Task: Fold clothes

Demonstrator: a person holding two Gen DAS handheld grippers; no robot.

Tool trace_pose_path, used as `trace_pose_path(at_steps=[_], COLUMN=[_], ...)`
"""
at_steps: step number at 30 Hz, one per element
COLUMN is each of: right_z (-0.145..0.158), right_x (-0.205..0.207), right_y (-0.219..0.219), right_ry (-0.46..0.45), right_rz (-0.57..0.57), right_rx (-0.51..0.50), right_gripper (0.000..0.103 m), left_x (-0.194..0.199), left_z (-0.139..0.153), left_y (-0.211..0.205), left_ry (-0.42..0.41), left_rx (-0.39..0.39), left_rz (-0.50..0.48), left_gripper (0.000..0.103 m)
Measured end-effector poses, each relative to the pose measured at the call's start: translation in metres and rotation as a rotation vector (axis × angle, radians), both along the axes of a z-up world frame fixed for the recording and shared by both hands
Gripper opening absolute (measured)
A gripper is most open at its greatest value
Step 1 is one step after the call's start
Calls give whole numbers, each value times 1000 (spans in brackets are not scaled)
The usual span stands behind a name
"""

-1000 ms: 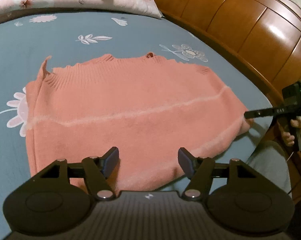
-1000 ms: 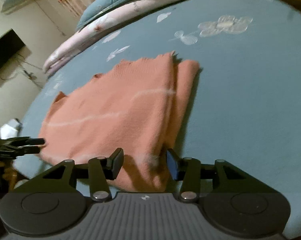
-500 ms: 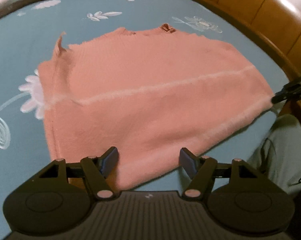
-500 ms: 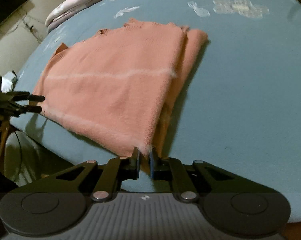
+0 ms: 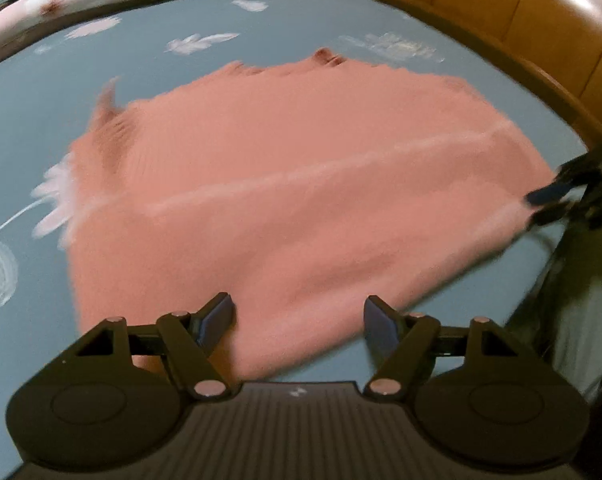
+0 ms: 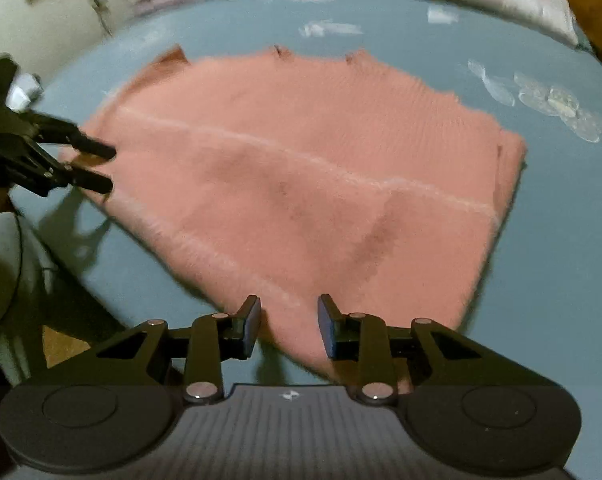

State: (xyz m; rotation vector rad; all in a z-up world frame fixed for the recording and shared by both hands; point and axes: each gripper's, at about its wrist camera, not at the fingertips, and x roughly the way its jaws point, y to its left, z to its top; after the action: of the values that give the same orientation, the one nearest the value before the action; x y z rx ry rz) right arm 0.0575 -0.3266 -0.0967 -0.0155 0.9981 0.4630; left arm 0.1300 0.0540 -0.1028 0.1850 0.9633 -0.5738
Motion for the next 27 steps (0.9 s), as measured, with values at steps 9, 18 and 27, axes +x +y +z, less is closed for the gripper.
trace_pose_path(at_steps=[9,18,27], right_z=[47,-5,4], right_x=[50,80,109], right_y=[-17,-51,-8], right_ry=[-148,-83,-216], right_rz=[-191,-477,-499], right_rx=[75,204,32], right_gripper=[54,53,71], left_x=[39,80,114], left_z=[46,7,9], left_y=[14,43,9], left_ry=[-120,-61,-126], left_rx=[-95,-141,-61], left_rz=[82,296,280], left_gripper=[76,75,80])
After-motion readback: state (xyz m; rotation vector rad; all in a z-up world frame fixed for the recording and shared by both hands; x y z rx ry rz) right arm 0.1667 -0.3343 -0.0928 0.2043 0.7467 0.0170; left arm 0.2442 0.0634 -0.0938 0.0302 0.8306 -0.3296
